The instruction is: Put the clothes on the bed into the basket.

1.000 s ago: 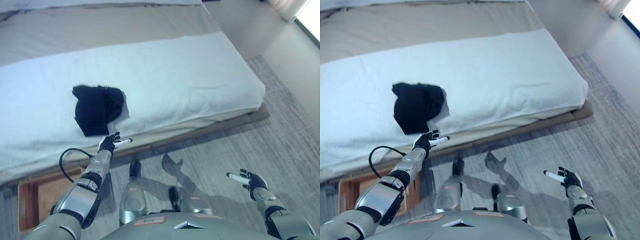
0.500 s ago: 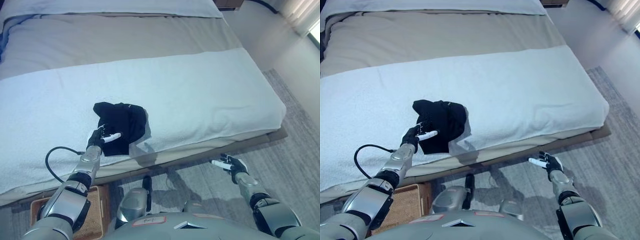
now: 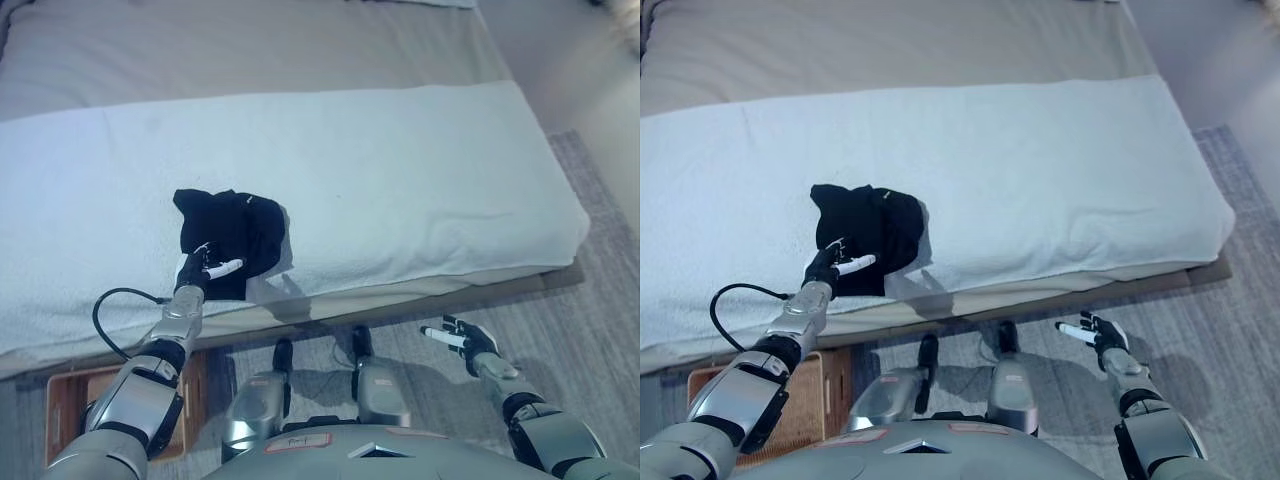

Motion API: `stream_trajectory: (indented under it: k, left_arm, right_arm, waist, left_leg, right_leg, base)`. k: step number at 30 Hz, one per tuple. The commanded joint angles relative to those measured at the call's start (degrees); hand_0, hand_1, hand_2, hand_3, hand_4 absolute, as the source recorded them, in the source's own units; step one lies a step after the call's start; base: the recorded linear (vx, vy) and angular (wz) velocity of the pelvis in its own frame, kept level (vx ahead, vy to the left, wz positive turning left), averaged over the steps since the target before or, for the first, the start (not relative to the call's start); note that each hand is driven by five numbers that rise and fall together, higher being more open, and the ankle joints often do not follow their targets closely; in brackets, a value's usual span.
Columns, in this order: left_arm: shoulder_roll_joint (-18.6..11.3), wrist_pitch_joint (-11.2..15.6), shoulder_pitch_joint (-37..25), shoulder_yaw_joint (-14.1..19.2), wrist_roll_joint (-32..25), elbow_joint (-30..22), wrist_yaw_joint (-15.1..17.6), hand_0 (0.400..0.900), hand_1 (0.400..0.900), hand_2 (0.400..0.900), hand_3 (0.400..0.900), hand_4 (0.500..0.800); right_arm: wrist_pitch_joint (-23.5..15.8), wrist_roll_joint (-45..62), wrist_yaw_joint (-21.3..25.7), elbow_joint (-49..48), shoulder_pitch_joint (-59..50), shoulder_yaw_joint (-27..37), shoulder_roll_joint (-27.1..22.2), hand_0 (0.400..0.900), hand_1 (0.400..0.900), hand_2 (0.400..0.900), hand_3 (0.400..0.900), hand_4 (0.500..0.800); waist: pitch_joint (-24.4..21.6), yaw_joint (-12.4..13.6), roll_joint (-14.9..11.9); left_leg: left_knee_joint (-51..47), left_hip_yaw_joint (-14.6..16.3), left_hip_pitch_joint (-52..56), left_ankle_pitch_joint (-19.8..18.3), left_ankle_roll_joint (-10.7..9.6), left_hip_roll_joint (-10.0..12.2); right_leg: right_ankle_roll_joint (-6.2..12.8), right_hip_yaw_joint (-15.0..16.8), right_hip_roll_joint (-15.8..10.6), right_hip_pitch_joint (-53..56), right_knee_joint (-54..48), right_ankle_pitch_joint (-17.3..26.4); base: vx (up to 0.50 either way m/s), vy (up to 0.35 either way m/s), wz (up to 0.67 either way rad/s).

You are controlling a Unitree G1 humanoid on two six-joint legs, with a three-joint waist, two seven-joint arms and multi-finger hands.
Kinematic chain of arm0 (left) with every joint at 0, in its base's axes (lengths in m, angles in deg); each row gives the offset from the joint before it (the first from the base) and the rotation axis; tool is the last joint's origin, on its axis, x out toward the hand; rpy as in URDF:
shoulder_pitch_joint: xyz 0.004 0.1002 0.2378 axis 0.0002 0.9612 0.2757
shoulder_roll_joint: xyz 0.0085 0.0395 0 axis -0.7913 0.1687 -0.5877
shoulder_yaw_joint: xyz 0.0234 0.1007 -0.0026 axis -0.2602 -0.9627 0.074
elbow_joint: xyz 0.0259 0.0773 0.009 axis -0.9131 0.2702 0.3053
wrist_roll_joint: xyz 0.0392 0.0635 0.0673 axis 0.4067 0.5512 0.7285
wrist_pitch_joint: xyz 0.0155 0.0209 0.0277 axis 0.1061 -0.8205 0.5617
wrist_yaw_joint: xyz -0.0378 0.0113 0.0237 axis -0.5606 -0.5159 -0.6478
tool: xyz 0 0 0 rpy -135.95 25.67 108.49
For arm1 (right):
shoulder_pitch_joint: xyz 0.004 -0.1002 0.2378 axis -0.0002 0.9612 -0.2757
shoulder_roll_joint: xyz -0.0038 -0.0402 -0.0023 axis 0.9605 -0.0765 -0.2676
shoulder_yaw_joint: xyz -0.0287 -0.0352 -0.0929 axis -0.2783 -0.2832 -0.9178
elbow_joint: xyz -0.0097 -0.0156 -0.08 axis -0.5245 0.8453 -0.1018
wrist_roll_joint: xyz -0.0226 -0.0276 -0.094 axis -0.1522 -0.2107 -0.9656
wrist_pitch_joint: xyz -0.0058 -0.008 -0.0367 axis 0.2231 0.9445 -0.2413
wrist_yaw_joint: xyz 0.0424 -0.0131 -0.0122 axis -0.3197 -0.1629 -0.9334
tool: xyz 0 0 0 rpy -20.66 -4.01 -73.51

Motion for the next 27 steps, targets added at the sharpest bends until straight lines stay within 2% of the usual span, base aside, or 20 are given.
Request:
stream_trajectory:
  k: [1,4,5,6,7,8,9,11,12,13,14,15,17,26,27]
  left_arm:
    - [-1.13,3.68,-8.18,2.62,0.22,-0.96,0.99,0.9,0.9,0.9,0.9,0.8]
    - [-0.79,3.34,-8.67,2.22,1.41,0.13,1.45,0.9,0.9,0.9,0.9,0.8]
    - [-0.81,2.63,-9.84,1.14,4.38,1.68,2.1,0.9,0.9,0.9,0.9,0.8]
    - [-0.78,2.63,-9.88,1.14,4.4,1.71,2.12,0.9,0.9,0.9,0.9,0.8]
    - [-0.87,1.82,-12.37,-1.08,9.88,5.16,3.95,0.9,0.9,0.9,0.9,0.8]
    - [-0.81,1.86,-12.48,-1.09,9.92,5.26,3.97,0.9,0.9,0.9,0.9,0.8]
    - [-0.95,1.62,-13.88,-1.85,12.17,6.0,4.95,0.9,0.9,0.9,0.9,0.8]
    - [-0.96,-0.11,-19.12,-3.18,19.0,11.06,10.5,0.9,0.9,0.9,0.9,0.8]
    - [-0.97,-0.52,-20.33,-3.24,20.36,12.26,11.95,0.9,0.9,0.9,0.9,0.8]
    - [-0.96,-0.5,-20.39,-3.22,20.37,12.32,11.97,0.9,0.9,0.9,0.9,0.8]
    - [-1.25,-1.34,-22.18,-4.04,23.4,14.12,13.95,0.9,0.9,0.9,0.9,0.8]
    - [-1.24,-1.31,-22.24,-4.04,23.41,14.18,13.96,0.9,0.9,0.9,0.9,0.8]
    - [-2.18,-2.5,-24.7,-3.9,25.83,16.21,16.83,0.9,0.9,0.9,0.9,0.8]
    - [-4.15,-3.67,-26.6,-2.33,26.99,17.26,20.89,0.9,0.9,0.9,0.9,0.8]
    - [-4.96,-4.1,-26.76,-2.46,28.07,17.05,22.32,0.9,0.9,0.9,0.9,0.8]
  right_arm:
    - [-2.29,1.39,1.35,-1.16,-1.48,-0.25,-5.36,0.9,0.9,0.9,0.9,0.8]
    - [-2.38,1.36,1.56,-0.84,-1.91,-0.55,-5.47,0.9,0.9,0.9,0.9,0.8]
    - [-2.27,1.13,1.63,-1.24,-2.02,-0.68,-5.84,0.9,0.9,0.9,0.9,0.8]
    - [-2.27,1.13,1.63,-1.24,-2.02,-0.66,-5.85,0.9,0.9,0.9,0.9,0.8]
    - [-2.58,1.64,2.02,-1.75,-2.61,-0.54,-6.53,0.9,0.9,0.9,0.9,0.8]
    - [-2.59,1.64,2.02,-1.73,-2.64,-0.5,-6.54,0.9,0.9,0.9,0.9,0.8]
    - [-2.8,1.76,2.38,-2.02,-2.96,-0.55,-6.87,0.9,0.9,0.9,0.9,0.8]
    - [-3.25,1.64,3.42,-3.33,-4.93,-2.09,-6.81,0.9,0.9,0.9,0.9,0.8]
    - [-3.28,1.49,3.6,-3.52,-5.68,-2.78,-6.73,0.9,0.9,0.9,0.9,0.8]
    - [-3.28,1.5,3.6,-3.49,-5.74,-2.78,-6.73,0.9,0.9,0.9,0.9,0.8]
    - [-3.31,1.13,3.68,-3.9,-6.61,-4.01,-6.55,0.9,0.9,0.9,0.9,0.8]
    - [-3.31,1.13,3.68,-3.87,-6.66,-4.01,-6.54,0.9,0.9,0.9,0.9,0.8]
    - [-3.55,0.71,3.64,-4.28,-7.53,-5.7,-5.71,0.9,0.9,0.9,0.9,0.8]
    - [-3.66,0.97,3.4,-5.04,-6.78,-6.92,-5.17,0.9,0.9,0.9,0.9,0.8]
    - [-3.82,1.13,3.41,-5.13,-6.43,-6.84,-5.23,0.9,0.9,0.9,0.9,0.8]
  waist:
    - [-0.17,-1.72,-1.74]
    - [0.1,-1.93,-1.58]
    - [0.09,-2.51,-1.48]
    - [0.06,-2.61,-1.41]
    - [0.49,-3.74,-1.4]
    - [0.42,-3.84,-1.3]
    - [0.69,-4.31,-1.25]
    - [1.5,-5.51,-0.93]
    - [1.78,-5.74,-0.99]
    - [1.78,-5.71,-0.99]
    - [2.32,-6.25,-1.01]
    - [2.33,-6.21,-1.02]
    - [2.77,-6.93,-1.32]
    - [2.68,-7.89,-1.15]
    - [2.92,-7.96,-0.9]
  left_leg:
    - [8.7,-1.05,-2.41,-7.34,-2.4,1.93]
    - [8.72,-1.74,-2.98,-7.17,-3.18,3.0]
    - [7.47,-2.04,-3.25,-6.16,-4.12,4.5]
    - [7.4,-2.18,-3.28,-6.13,-4.17,4.54]
    - [6.88,-0.51,-4.92,-4.79,-5.08,6.56]
    - [6.99,-0.67,-5.12,-4.84,-5.13,6.61]
    - [7.07,0.82,-6.25,-4.4,-5.54,7.65]
    - [5.37,3.13,-7.24,-2.8,-6.4,9.66]
    - [4.99,3.44,-7.55,-2.47,-6.49,9.94]
    - [4.96,3.48,-7.57,-2.45,-6.5,9.95]
    - [4.37,4.07,-7.91,-2.19,-6.59,10.24]
    - [4.33,4.11,-7.91,-2.18,-6.59,10.25]
    - [4.16,4.98,-8.28,-2.27,-6.59,10.7]
    - [3.69,6.24,-8.61,-2.53,-6.75,10.91]
    - [3.47,6.31,-8.75,-2.48,-6.77,10.79]
  right_leg:
    - [1.56,3.31,-2.18,-4.57,0.93,6.78]
    - [1.2,2.5,-1.23,-4.76,1.58,5.85]
    - [0.84,0.95,-0.75,-4.67,1.61,5.35]
    - [0.8,0.8,-0.72,-4.66,1.62,5.33]
    - [0.62,-1.03,-1.08,-4.99,1.4,5.0]
    - [0.59,-1.2,-1.03,-5.08,1.43,4.97]
    - [0.52,-1.83,-1.37,-5.56,1.29,4.9]
    - [0.41,-2.31,-0.9,-7.26,0.85,5.34]
    - [0.44,-2.1,-0.72,-7.86,0.78,5.57]
    - [0.44,-2.05,-0.71,-7.92,0.8,5.58]
    - [0.43,-1.73,-0.59,-9.15,0.61,5.93]
    - [0.42,-1.68,-0.57,-9.21,0.64,5.93]
    - [0.27,-0.79,-0.09,-10.96,0.65,6.46]
    - [0.18,0.43,0.51,-13.09,0.46,6.96]
    - [0.19,0.56,0.5,-13.29,0.41,6.93]
  base:
    - [-0.02,-0.145,0.39]
    - [-0.01,-0.109,0.32]
    - [-0.01,-0.145,0.44]
    - [-0.06,-0.187,0.83]
    - [-0.06,-0.09,0.49]
    - [-0.1,-0.106,0.62]
    - [-0.07,-0.048,0.24]
    - [-0.13,-0.068,-0.07]
    - [-0.09,-0.039,-0.28]
    - [-0.07,-0.023,-0.3]
    - [-0.04,-0.008,-0.2]
    - [-0.06,-0.013,-0.3]
    - [-0.05,-0.007,-0.4]
    - [0.01,-0.006,-0.14]
    - [0.0,0.0,0.0]
